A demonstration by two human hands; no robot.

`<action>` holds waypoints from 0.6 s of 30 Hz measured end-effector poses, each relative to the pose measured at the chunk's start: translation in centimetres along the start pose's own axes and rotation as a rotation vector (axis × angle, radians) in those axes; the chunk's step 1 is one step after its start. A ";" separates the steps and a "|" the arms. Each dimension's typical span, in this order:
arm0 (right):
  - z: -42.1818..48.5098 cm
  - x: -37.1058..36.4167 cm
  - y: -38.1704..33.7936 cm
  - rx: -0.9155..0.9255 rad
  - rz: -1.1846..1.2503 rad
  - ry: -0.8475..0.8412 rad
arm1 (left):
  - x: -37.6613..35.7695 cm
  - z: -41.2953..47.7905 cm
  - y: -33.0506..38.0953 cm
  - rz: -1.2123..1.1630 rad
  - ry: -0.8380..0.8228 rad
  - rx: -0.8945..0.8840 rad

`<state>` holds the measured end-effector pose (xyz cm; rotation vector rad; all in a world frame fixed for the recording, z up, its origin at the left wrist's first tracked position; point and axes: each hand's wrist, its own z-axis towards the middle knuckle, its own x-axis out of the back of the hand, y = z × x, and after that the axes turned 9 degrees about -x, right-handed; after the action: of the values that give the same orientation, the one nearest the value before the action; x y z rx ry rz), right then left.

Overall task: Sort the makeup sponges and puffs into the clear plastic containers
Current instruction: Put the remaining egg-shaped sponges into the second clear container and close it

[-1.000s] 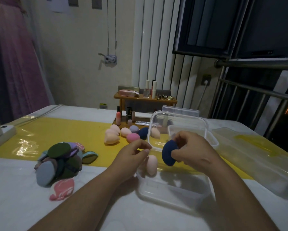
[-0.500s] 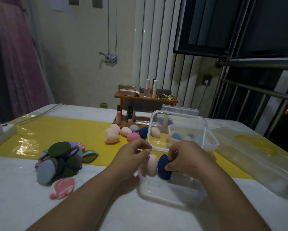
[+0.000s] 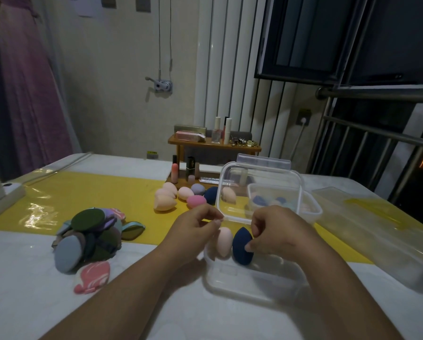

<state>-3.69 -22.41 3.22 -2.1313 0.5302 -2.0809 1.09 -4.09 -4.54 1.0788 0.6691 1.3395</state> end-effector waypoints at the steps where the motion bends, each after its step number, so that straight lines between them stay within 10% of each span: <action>1: 0.0 0.0 0.1 0.003 0.011 0.000 | 0.0 0.0 0.0 0.011 -0.001 -0.002; 14: 1.3 -1.8 -0.1 0.035 0.154 0.170 | 0.8 0.5 -0.2 0.101 0.159 0.002; 18: 1.6 -2.0 0.1 0.035 0.145 0.173 | 2.9 1.9 -1.5 0.756 0.293 0.091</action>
<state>-2.09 -22.10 1.21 -1.8449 0.6415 -2.1876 3.89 -1.52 -4.54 1.2830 0.5515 2.1631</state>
